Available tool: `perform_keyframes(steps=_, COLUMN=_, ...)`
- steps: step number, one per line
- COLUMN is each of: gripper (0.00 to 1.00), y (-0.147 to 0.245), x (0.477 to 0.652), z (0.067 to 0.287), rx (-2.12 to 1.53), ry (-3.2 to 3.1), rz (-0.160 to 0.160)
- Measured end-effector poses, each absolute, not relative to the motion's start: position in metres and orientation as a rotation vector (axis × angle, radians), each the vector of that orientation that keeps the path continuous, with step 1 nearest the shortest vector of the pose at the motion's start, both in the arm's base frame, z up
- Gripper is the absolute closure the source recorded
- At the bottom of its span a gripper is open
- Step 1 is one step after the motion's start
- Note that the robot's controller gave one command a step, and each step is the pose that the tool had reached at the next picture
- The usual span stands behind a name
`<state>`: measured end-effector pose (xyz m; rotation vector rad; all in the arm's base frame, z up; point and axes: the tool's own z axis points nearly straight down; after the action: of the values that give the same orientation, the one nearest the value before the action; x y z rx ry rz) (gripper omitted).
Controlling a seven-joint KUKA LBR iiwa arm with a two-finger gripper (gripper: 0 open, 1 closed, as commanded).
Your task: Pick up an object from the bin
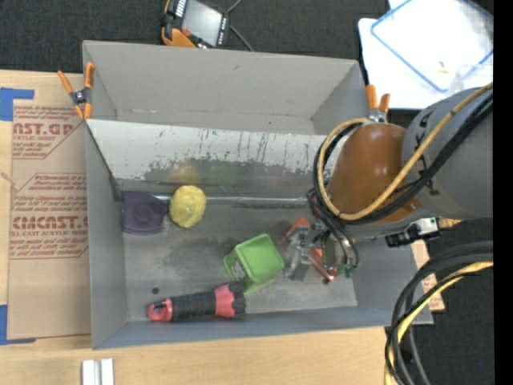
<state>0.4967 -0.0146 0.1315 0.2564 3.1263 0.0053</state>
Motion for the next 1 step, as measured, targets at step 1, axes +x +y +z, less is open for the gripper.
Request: perform_keyframes(steps=1, gripper=1.0, y=-0.0146, x=0.4967, z=0.1315, rx=0.257, ry=3.126, rz=0.006)
